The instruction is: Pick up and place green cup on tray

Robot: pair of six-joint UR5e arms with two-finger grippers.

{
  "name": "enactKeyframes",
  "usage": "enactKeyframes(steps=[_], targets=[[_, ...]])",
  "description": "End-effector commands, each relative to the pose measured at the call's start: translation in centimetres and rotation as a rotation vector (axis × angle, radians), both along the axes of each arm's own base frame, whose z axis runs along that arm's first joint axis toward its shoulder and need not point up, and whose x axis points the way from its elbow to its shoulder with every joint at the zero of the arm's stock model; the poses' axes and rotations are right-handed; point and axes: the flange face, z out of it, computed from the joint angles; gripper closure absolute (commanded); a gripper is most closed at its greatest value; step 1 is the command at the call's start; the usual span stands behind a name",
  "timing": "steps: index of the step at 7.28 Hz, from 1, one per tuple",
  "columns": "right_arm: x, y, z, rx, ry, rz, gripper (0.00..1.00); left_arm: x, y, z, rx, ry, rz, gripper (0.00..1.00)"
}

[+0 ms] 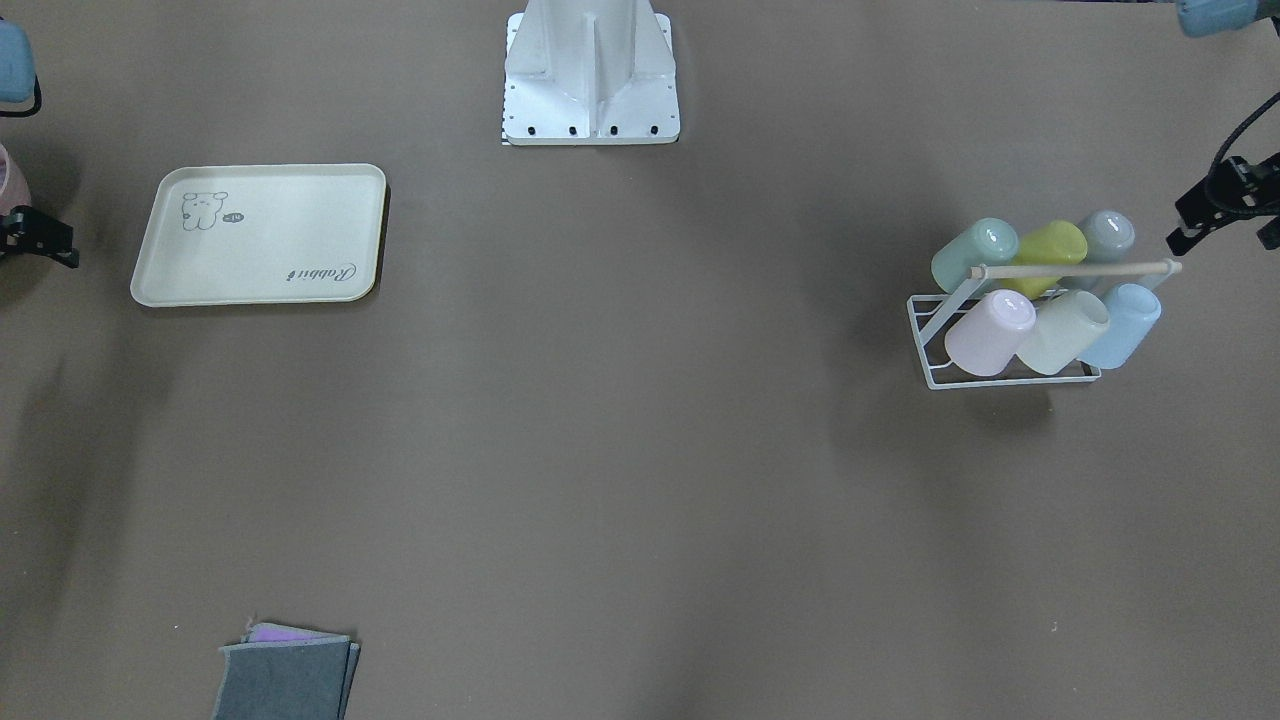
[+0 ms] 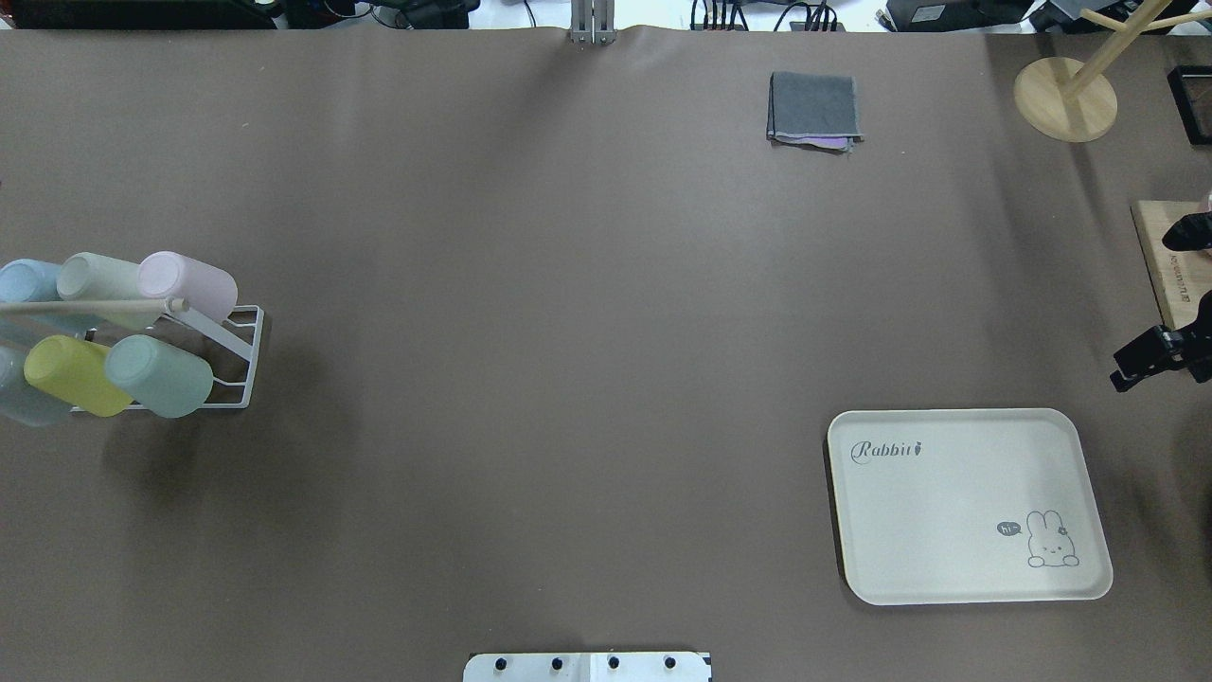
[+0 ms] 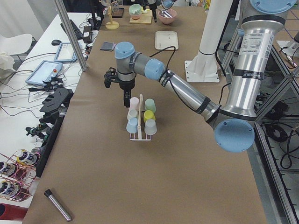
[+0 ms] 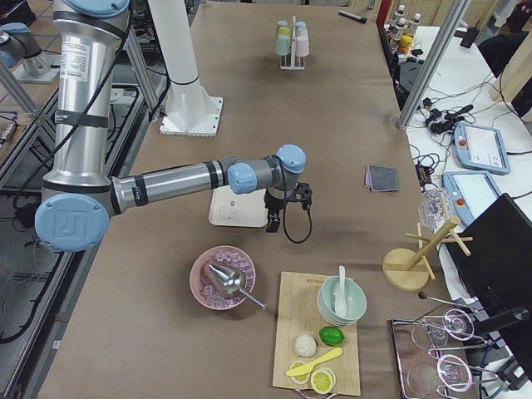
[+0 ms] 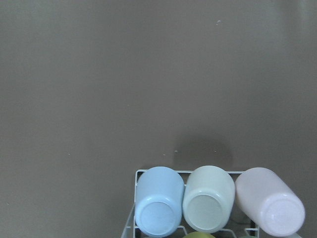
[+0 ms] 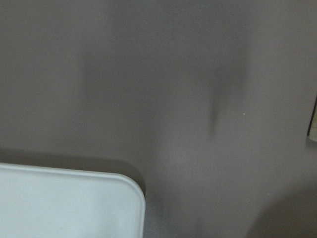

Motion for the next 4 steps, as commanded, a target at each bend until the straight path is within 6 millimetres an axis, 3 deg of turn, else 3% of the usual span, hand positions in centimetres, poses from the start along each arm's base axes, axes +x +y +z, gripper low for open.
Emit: enactKeyframes(steps=[1, 2, 4], targets=[[-3.0, 1.7, 0.1, 0.024, -0.016, -0.038, 0.00, 2.2, 1.1, -1.6, 0.004, 0.012, 0.015, 0.02], [-3.9, 2.3, -0.1, 0.021, -0.021, -0.043, 0.00, 2.6, 1.5, -2.1, 0.014, 0.016, 0.026, 0.02], [-4.2, 4.3, 1.0, -0.018, -0.026, -0.001, 0.00, 5.6, 3.1, -3.5, 0.067, -0.013, 0.080, 0.02]])
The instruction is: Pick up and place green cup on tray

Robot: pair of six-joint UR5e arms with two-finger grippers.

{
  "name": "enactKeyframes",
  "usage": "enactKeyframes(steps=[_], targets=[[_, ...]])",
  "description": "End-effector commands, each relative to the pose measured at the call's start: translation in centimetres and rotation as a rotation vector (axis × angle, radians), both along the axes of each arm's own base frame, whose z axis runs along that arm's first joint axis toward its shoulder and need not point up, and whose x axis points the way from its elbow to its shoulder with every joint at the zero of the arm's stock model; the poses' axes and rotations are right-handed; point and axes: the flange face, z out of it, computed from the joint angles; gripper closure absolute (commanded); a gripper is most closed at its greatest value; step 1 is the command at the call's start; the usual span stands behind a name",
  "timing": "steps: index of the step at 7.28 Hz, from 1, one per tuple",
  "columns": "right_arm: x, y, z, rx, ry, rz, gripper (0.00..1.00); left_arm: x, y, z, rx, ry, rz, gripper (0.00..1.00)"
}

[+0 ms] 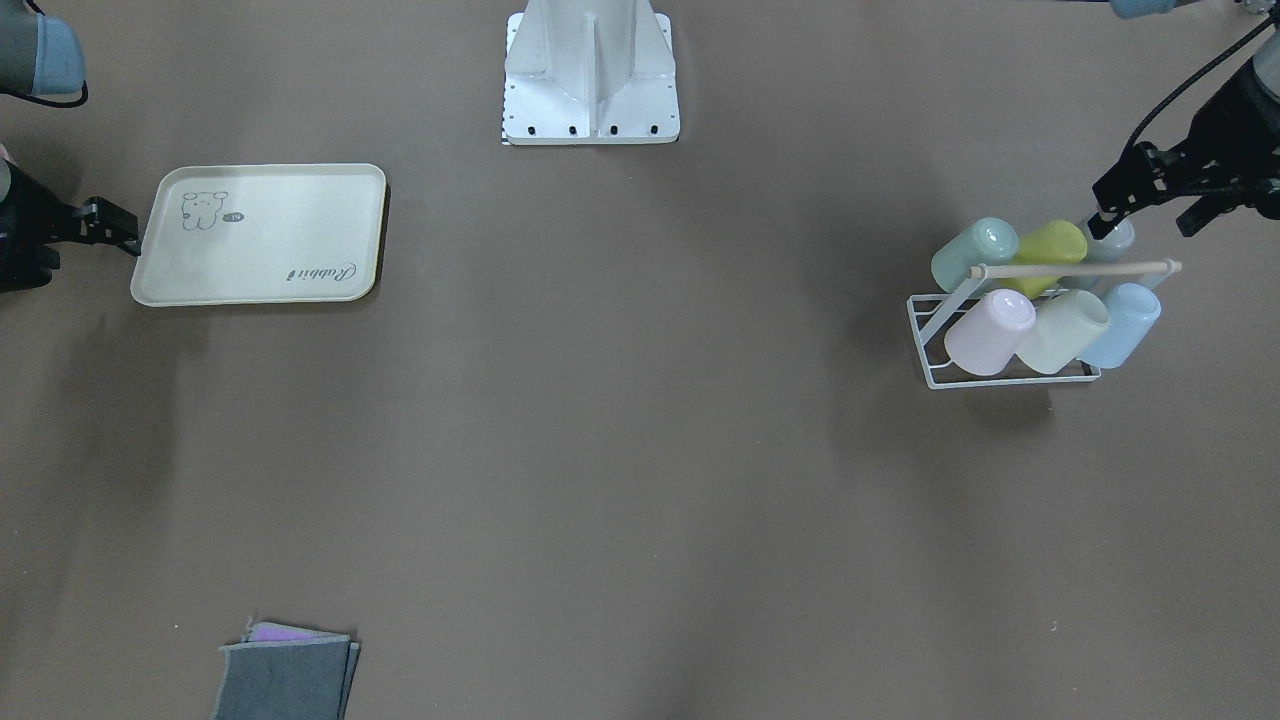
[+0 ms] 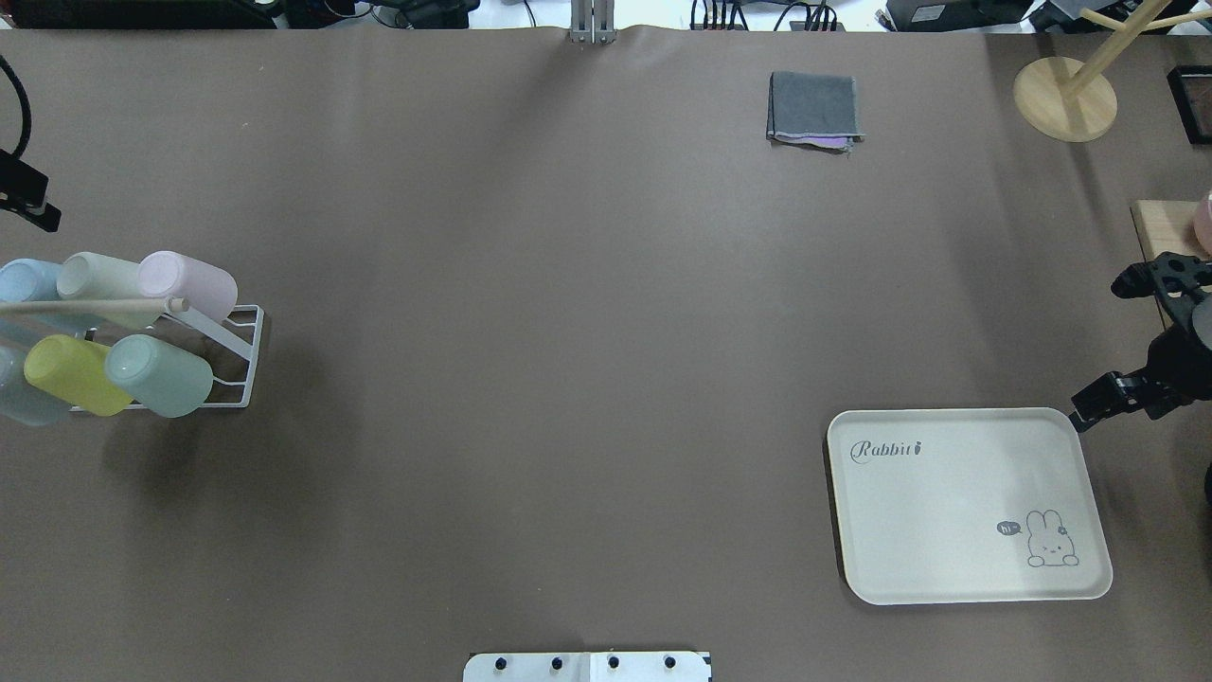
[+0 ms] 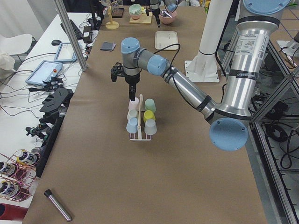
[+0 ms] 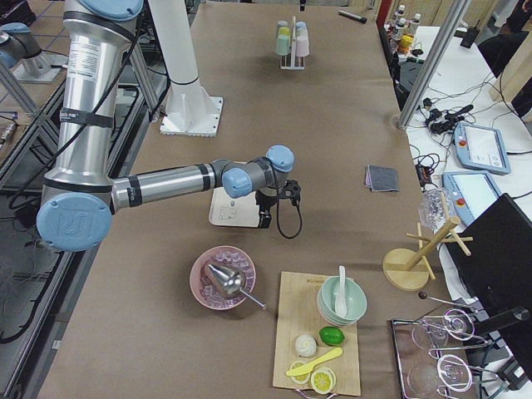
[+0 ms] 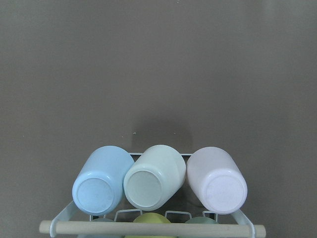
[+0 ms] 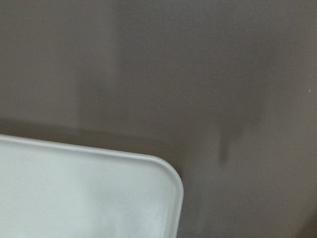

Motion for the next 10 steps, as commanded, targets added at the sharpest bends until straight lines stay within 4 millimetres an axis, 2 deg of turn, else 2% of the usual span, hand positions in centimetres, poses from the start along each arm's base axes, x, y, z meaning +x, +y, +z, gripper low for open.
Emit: enactKeyframes(steps=[1, 3, 5, 7, 9, 10], targets=[[0.1, 2.3, 1.4, -0.047, -0.001, 0.049, 0.00, 2.8, 2.1, -2.2, 0.060, -0.002, 0.057, 0.02], [0.3, 3.3, 2.3, -0.074, 0.021, 0.080, 0.00, 6.3, 5.7, -5.5, 0.005, 0.045, 0.037, 0.02], [-0.6, 4.4, 2.9, -0.040, 0.037, 0.055, 0.00, 12.0, 8.5, -6.0, -0.102, 0.030, 0.035, 0.02], [-1.8, 4.8, 3.0, -0.039, 0.043, 0.036, 0.01, 14.8, 11.0, -6.9, -0.099, 0.016, 0.043, 0.02], [-3.0, 4.5, 2.9, -0.092, 0.056, 0.081, 0.03, 17.4, 14.5, -8.2, -0.059, -0.020, 0.016, 0.02], [-3.3, 4.5, 3.6, -0.139, 0.062, 0.128, 0.04, 18.6, 15.7, -7.8, -0.036, -0.051, 0.015, 0.02]])
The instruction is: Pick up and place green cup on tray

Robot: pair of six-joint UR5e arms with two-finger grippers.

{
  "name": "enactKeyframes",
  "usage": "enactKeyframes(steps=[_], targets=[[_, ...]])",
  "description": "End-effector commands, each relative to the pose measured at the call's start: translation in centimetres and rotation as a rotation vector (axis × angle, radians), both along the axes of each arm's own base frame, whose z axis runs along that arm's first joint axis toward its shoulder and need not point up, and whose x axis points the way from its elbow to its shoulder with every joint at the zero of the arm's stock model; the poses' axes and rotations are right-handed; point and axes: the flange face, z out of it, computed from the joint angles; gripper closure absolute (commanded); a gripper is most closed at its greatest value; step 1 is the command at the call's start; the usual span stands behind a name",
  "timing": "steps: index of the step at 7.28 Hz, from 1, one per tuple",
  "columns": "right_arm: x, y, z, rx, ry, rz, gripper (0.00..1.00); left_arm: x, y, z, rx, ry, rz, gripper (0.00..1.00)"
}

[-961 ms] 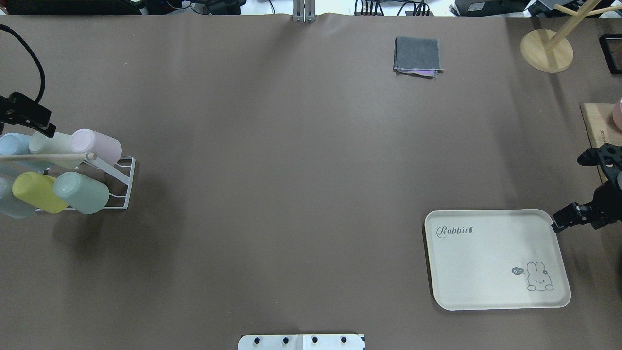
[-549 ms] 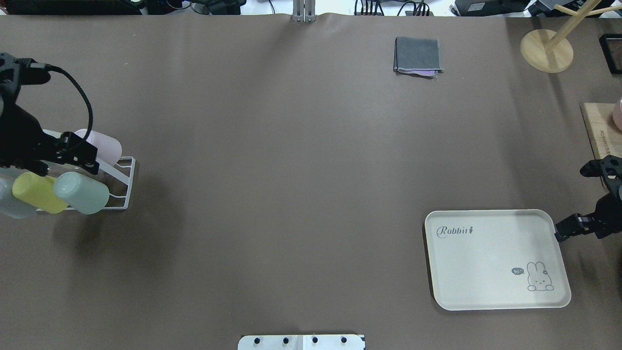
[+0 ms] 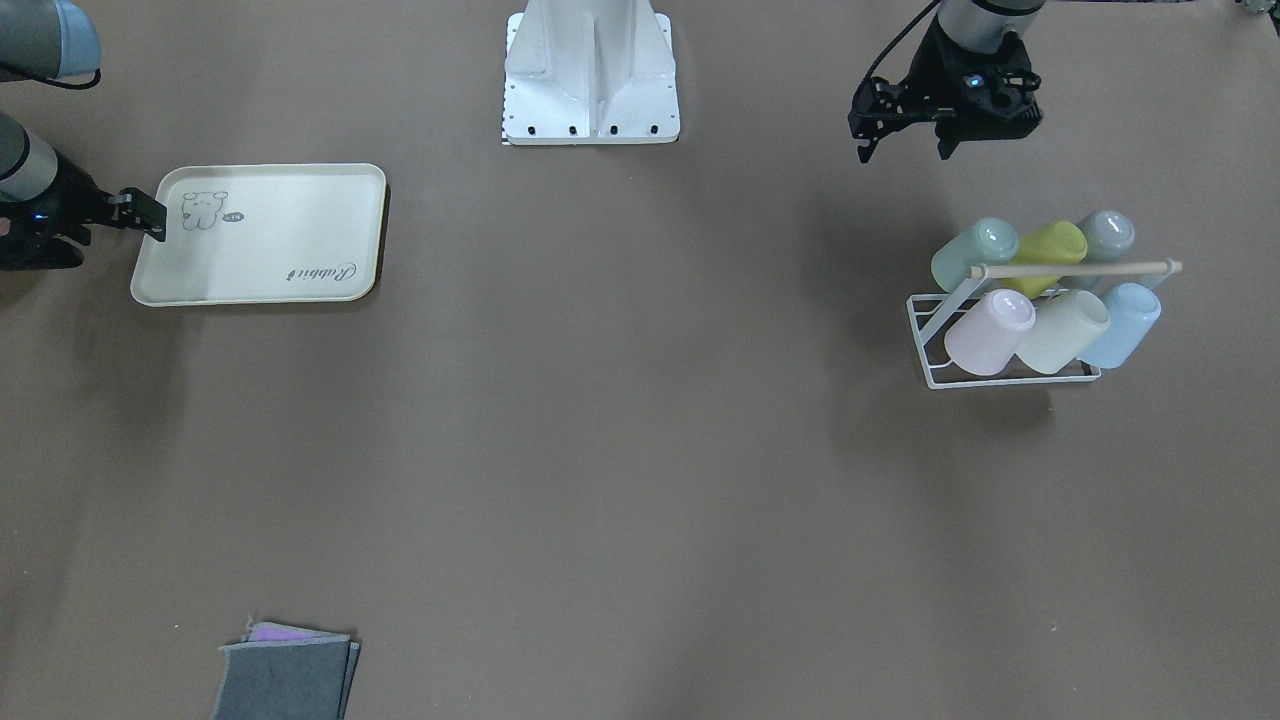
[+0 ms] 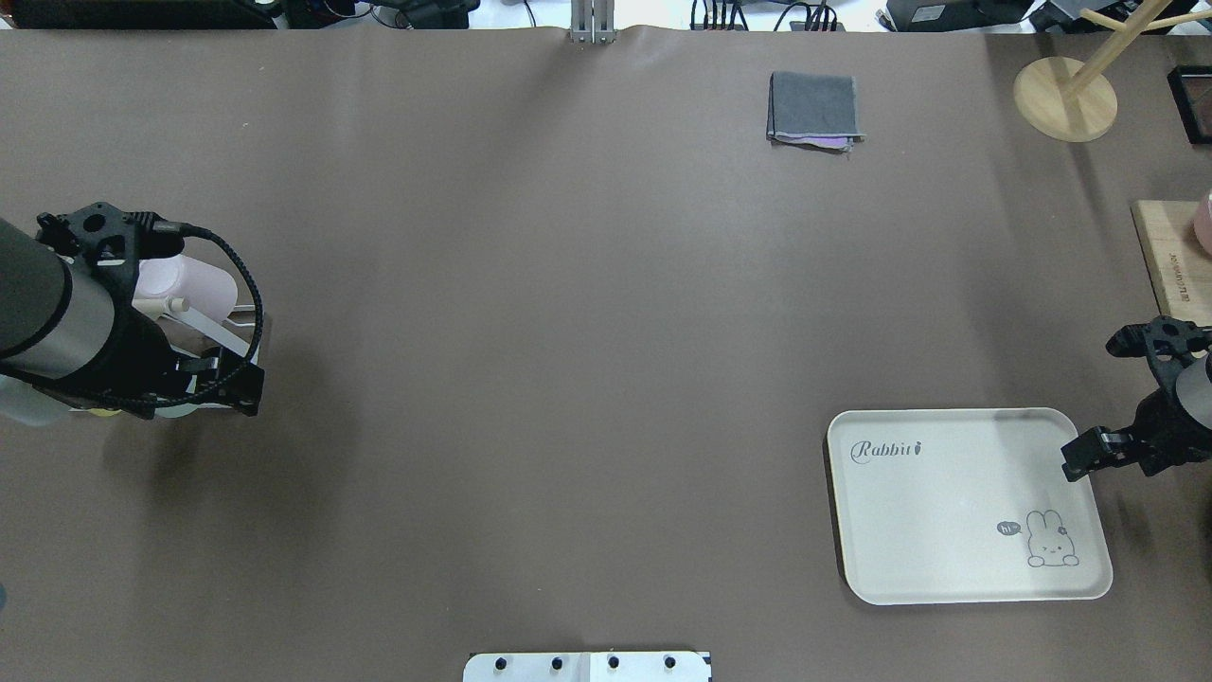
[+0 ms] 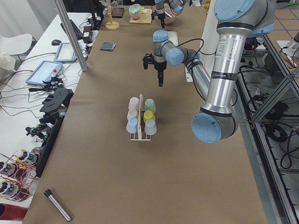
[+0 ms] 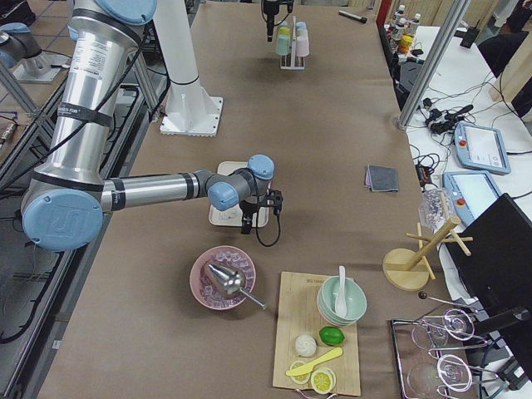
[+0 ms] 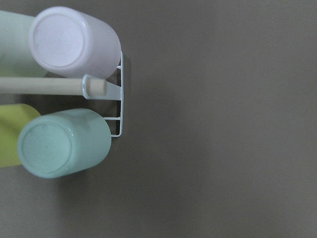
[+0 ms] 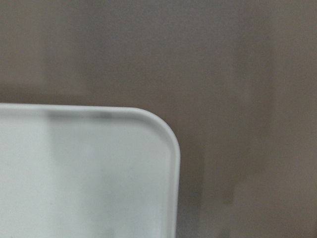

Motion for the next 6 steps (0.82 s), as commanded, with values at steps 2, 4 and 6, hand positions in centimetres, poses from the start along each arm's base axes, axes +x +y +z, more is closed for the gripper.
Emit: enactKeyframes(steps=[2, 4, 6], targets=[[-2.0, 0.5, 1.4, -0.104, -0.002, 0.109, 0.04, 3.5, 5.1, 1.7, 0.108, -0.093, 0.012, 0.02], [-2.0, 0.5, 1.2, -0.106, -0.006, 0.110, 0.07, 5.2, 9.0, 3.9, 0.184, -0.148, 0.025, 0.02], [-1.9, 0.5, 0.4, -0.100, -0.024, 0.107, 0.15, 6.3, 12.2, 6.2, 0.309, -0.212, 0.049, 0.02]])
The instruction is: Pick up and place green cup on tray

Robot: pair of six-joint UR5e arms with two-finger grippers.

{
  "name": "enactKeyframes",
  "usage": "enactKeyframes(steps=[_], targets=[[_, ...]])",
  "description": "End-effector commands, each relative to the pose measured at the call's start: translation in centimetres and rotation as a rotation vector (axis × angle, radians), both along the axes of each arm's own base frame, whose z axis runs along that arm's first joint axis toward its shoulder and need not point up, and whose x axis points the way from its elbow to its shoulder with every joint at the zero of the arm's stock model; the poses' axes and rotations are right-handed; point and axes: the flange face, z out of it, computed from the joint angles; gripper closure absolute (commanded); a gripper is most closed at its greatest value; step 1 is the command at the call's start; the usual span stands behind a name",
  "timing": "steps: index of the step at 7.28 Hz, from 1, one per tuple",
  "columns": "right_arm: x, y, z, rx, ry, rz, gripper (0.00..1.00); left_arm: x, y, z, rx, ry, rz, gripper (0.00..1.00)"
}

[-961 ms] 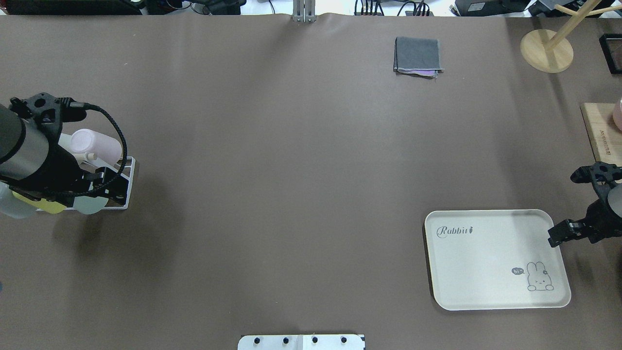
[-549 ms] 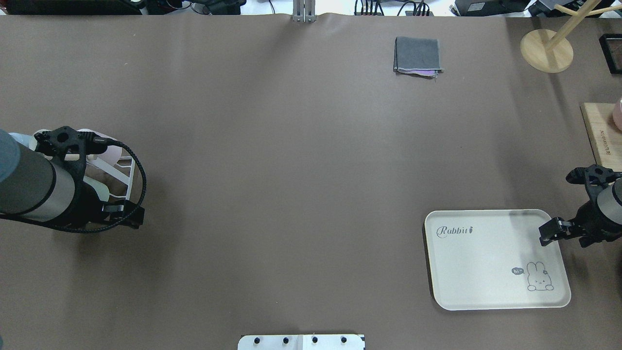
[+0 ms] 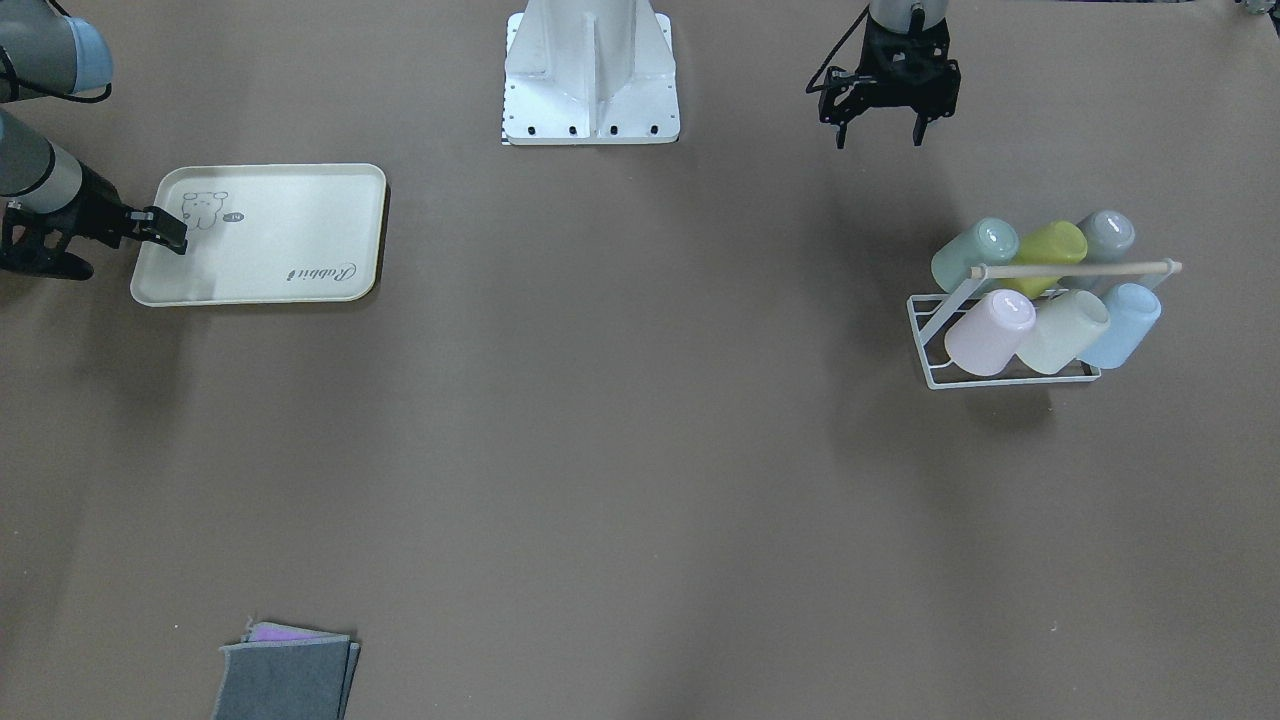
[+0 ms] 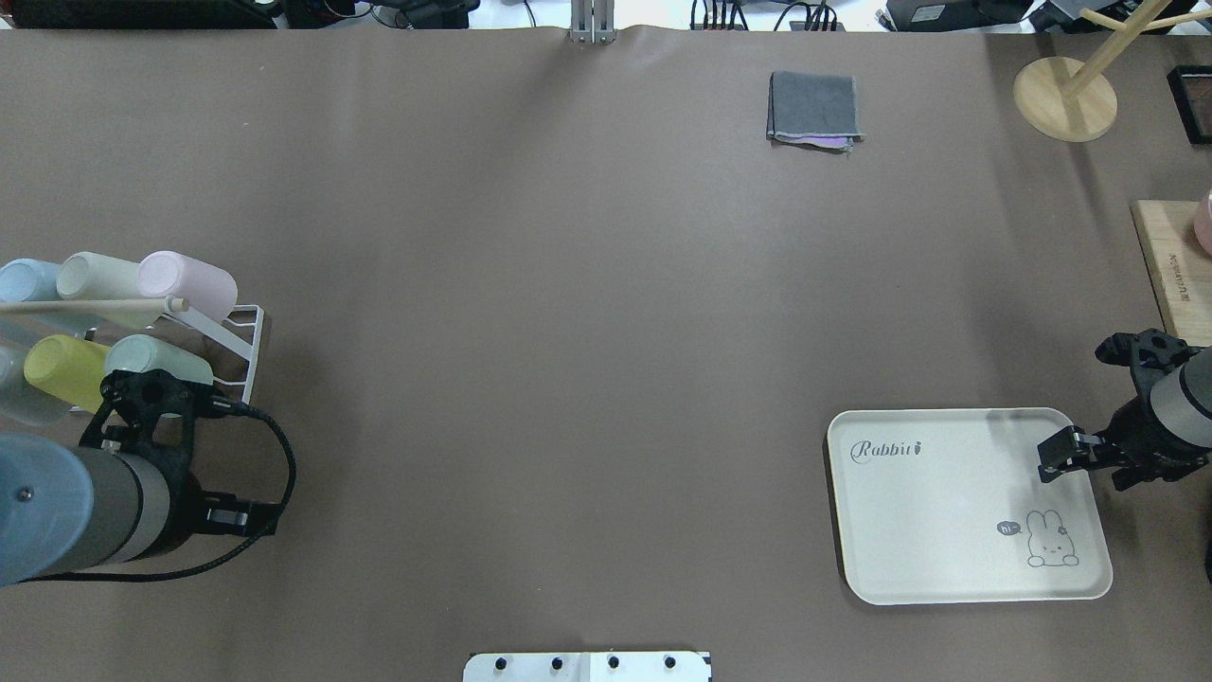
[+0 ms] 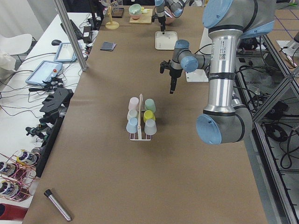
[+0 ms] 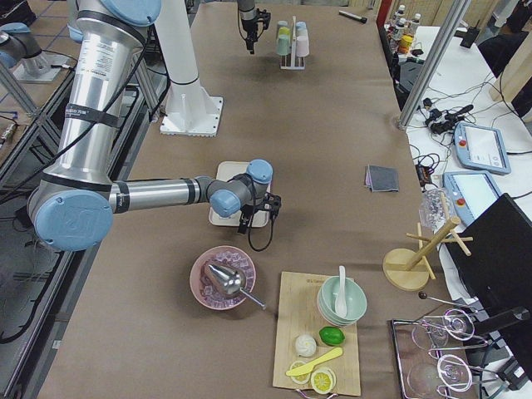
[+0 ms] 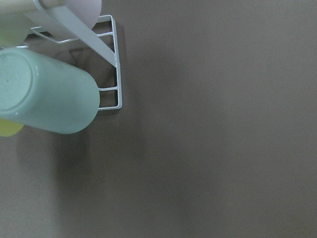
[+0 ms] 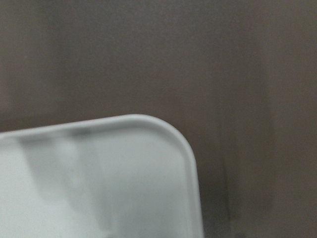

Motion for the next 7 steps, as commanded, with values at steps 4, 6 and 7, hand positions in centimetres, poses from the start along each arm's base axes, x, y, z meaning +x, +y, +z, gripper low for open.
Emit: enactKeyframes(steps=[4, 6, 7], targets=[[0.2, 0.2, -0.1, 0.001, -0.010, -0.011, 0.54, -0.2, 2.8, 5.2, 0.522, -0.361, 0.349, 0.02], [0.3, 0.4, -0.2, -0.004, -0.015, -0.013, 0.56, -0.6, 2.4, 5.7, 0.696, -0.544, 0.553, 0.03], [0.3, 0.4, -0.3, -0.003, -0.017, -0.013, 0.56, -0.8, 2.1, 5.9, 0.779, -0.649, 0.672, 0.02]])
